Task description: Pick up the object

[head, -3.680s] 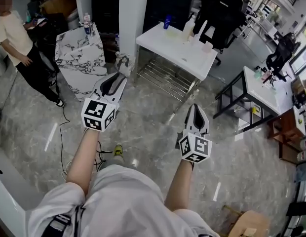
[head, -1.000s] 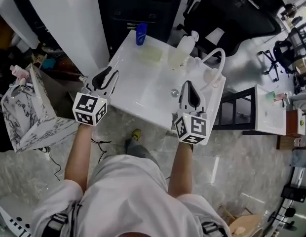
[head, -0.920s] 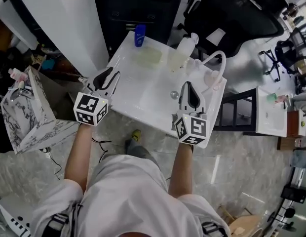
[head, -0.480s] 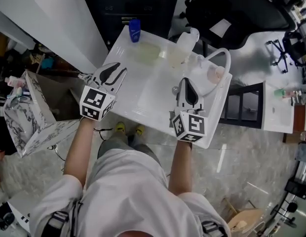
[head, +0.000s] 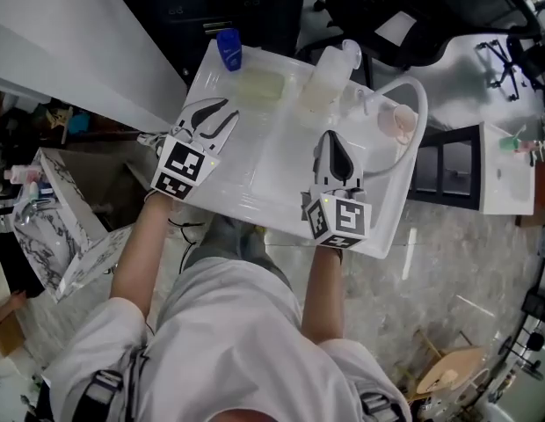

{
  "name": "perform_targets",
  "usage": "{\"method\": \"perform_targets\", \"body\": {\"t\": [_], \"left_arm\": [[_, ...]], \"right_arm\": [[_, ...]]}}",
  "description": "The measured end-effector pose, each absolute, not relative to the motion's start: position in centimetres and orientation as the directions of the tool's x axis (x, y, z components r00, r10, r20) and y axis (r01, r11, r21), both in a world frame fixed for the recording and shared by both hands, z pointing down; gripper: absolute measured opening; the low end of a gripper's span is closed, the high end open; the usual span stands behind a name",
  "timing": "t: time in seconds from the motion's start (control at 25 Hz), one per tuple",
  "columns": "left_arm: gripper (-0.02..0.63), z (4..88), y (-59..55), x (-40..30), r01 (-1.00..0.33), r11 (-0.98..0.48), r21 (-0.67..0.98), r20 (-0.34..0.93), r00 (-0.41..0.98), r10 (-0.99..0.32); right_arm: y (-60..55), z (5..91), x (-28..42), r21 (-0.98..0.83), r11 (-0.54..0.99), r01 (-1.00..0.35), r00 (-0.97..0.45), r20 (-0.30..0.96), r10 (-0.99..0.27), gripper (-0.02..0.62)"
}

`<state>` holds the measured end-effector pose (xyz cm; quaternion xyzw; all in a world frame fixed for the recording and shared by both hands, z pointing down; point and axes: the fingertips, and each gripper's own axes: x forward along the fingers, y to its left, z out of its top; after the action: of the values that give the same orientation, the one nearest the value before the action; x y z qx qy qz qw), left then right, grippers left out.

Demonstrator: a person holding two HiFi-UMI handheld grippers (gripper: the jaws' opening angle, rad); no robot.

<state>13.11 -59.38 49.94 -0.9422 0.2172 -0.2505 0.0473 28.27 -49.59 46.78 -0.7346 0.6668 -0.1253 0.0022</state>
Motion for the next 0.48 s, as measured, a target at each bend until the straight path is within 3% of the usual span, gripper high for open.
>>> {"method": "perform_targets", "body": {"t": [0.48], "left_arm": [[0.103, 58.4, -64.1, 17.5, -0.024, -0.951, -0.308, 0.661, 0.713, -0.232]], "right_arm": [[-54.5, 51.0, 29.0, -0.173, -0.205, -0.963, 0.158, 0.253, -0.955, 0.006]]}}
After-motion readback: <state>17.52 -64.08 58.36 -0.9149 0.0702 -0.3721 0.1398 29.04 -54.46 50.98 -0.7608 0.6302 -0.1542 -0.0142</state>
